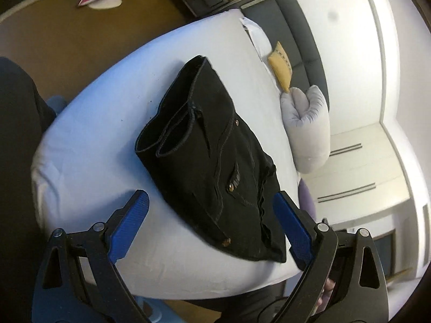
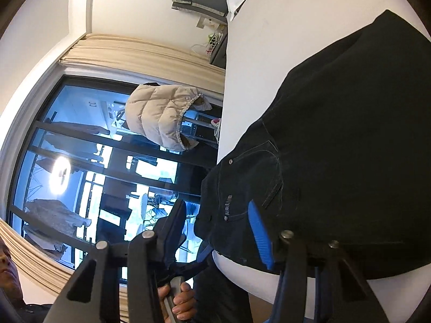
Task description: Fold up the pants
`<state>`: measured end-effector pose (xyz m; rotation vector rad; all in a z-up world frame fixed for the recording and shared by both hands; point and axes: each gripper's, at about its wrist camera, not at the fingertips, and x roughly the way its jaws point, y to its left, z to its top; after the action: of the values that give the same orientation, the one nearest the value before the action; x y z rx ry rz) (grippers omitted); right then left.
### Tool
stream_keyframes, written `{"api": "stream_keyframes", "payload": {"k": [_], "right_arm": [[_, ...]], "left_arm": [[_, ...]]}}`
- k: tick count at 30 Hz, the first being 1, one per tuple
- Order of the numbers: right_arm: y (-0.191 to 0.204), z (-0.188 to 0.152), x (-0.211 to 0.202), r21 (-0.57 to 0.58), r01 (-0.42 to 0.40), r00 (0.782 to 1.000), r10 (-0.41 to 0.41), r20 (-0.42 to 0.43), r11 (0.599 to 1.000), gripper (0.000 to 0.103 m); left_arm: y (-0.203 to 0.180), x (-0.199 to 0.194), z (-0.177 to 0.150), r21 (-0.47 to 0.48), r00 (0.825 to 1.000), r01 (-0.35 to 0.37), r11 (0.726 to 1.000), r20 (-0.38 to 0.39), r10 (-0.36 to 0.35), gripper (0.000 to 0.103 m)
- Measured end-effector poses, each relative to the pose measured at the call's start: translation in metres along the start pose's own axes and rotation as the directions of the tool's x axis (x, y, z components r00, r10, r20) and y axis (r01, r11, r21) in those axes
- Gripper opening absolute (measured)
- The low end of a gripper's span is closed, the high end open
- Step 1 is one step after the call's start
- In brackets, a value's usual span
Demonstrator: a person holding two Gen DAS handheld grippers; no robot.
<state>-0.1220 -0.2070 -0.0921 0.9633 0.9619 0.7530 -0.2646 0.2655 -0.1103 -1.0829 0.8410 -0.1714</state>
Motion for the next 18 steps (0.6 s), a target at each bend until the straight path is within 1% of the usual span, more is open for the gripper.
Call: {"api": "stream_keyframes", "payload": {"k": [5, 9, 10, 11, 12, 13, 14, 15, 16, 18], "right_arm": [[-0.005, -0.001, 0.0, 0.013, -0.004, 1.0, 0.004, -0.006, 1.0, 0.052], [-0.005, 0.008, 0.007, 0.007, 0.013, 0.999, -0.013, -0.031, 1.0, 0.052], [-0.005, 0.01, 0.01, 0.005, 0.018, 0.999, -0.018, -0.038, 1.0, 0.052], [-0.004, 0.013, 0.015, 0.001, 0.026, 0.998, -0.026, -0.052, 1.0, 0.051], [-0.003, 0.016, 0.019, -0.007, 0.037, 0.997, -0.037, -0.069, 0.999, 0.051], [-0.001, 0.021, 0.026, -0.021, 0.061, 0.994, -0.063, -0.091, 0.998, 0.05], [0.0, 0.024, 0.031, -0.03, 0.079, 0.991, -0.081, -0.108, 0.996, 0.046], [0.0, 0.028, 0.038, -0.037, 0.099, 0.986, -0.103, -0.128, 0.994, 0.044], [0.001, 0.032, 0.045, -0.047, 0.121, 0.981, -0.127, -0.147, 0.992, 0.041], [0.0, 0.041, 0.061, -0.07, 0.161, 0.967, -0.171, -0.187, 0.985, 0.038]], "left_arm": [[0.016, 0.006, 0.007, -0.082, 0.999, 0.05, 0.995, 0.027, -0.048, 0.093], [0.028, 0.012, 0.014, -0.124, 0.997, 0.075, 0.989, 0.032, -0.071, 0.092], [0.024, 0.014, 0.016, -0.13, 0.997, 0.08, 0.988, 0.033, -0.077, 0.09], [0.025, 0.015, 0.018, -0.14, 0.996, 0.084, 0.987, 0.034, -0.08, 0.086], [0.029, 0.016, 0.021, -0.15, 0.996, 0.085, 0.985, 0.03, -0.081, 0.071], [0.03, 0.019, 0.023, -0.162, 0.997, 0.079, 0.984, 0.022, -0.077, 0.053], [0.034, 0.022, 0.025, -0.182, 0.997, 0.078, 0.98, 0.012, -0.077, 0.046], [0.037, 0.025, 0.027, -0.201, 0.997, 0.083, 0.976, 0.007, -0.083, 0.034], [0.042, 0.027, 0.028, -0.217, 0.997, 0.081, 0.973, 0.001, -0.083, 0.03], [0.043, 0.029, 0.031, -0.219, 0.997, 0.077, 0.973, -0.002, -0.079, 0.027]]}}
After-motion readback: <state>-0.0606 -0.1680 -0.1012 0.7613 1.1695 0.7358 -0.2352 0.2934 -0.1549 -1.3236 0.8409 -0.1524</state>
